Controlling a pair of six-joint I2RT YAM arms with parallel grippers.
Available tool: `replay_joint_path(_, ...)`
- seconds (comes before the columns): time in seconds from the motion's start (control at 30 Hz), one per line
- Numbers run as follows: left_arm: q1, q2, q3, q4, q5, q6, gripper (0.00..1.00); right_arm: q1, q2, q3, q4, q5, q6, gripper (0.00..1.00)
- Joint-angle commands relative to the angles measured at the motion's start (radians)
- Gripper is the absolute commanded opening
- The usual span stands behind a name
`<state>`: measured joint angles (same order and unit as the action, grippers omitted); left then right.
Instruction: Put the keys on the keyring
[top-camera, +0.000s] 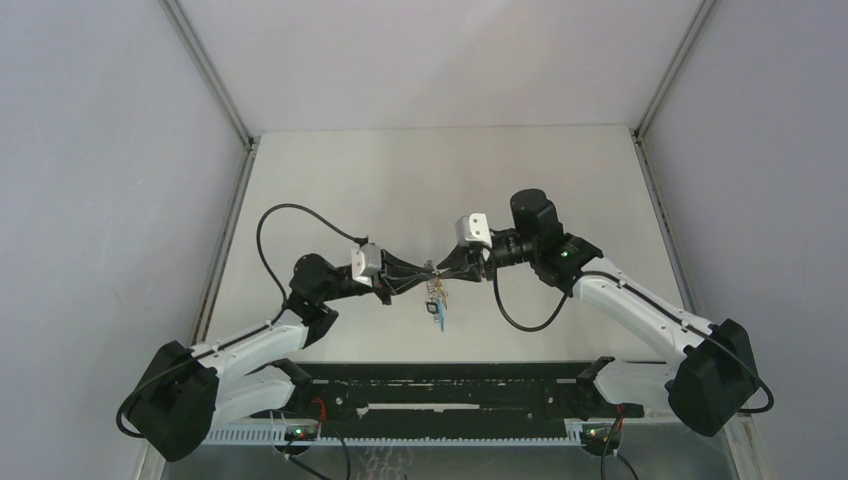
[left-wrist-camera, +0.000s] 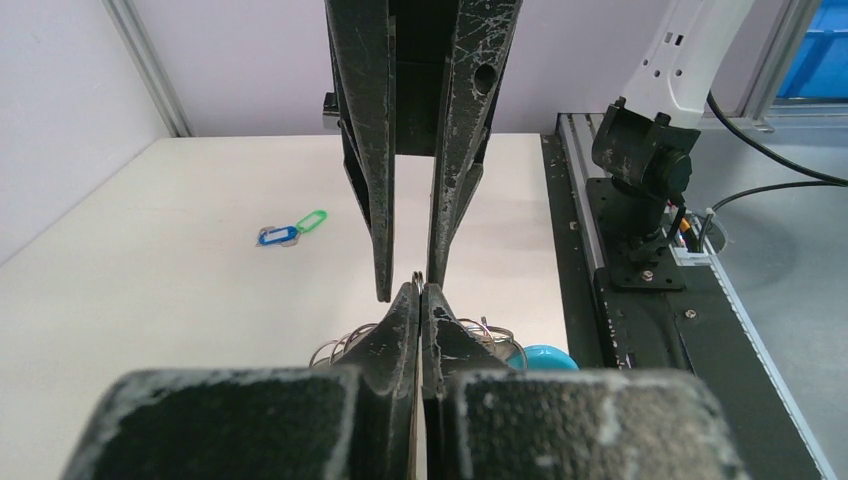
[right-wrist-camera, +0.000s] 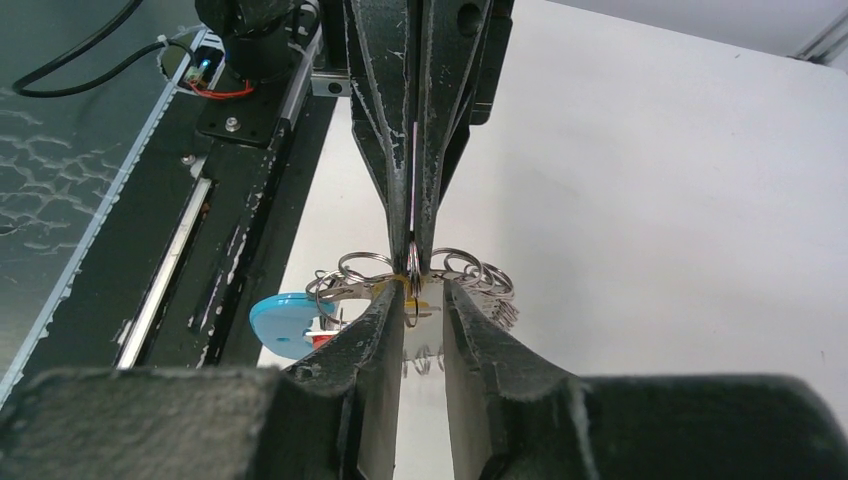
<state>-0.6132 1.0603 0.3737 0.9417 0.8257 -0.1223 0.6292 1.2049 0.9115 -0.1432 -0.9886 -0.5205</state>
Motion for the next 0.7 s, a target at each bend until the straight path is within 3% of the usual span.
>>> replay_joint_path(0.0,0.0,-0.012,-0.01,0.08,0.014,-0.012,0.0,0.007,0.007,0.007,0.054,-0.043,-0.001,0.19)
replay_joint_path(0.13,0.0,-0.018,-0.015,0.078,0.011,-0.01,0.0,0.009,0.024,0.018,0.034,-0.051,-0.002,0.14)
replay_joint_path(0.27,0.0,-0.036,-0.016,0.048,0.001,0.011,0.0,0.007,0.019,0.023,0.012,-0.036,-0.004,0.0)
replay_joint_path(0.33,0.0,-0.046,-0.015,0.022,-0.005,0.029,0.01,0.006,0.012,0.037,-0.022,-0.008,-0.005,0.0)
replay_joint_path(0.57,0.0,-0.08,0.002,-0.129,-0.022,0.117,0.24,0.027,0.027,0.205,-0.365,0.165,-0.075,0.0)
replay_joint_path(0.67,0.0,-0.094,0.006,-0.165,-0.027,0.142,0.28,0.067,0.056,0.303,-0.525,0.29,-0.107,0.0)
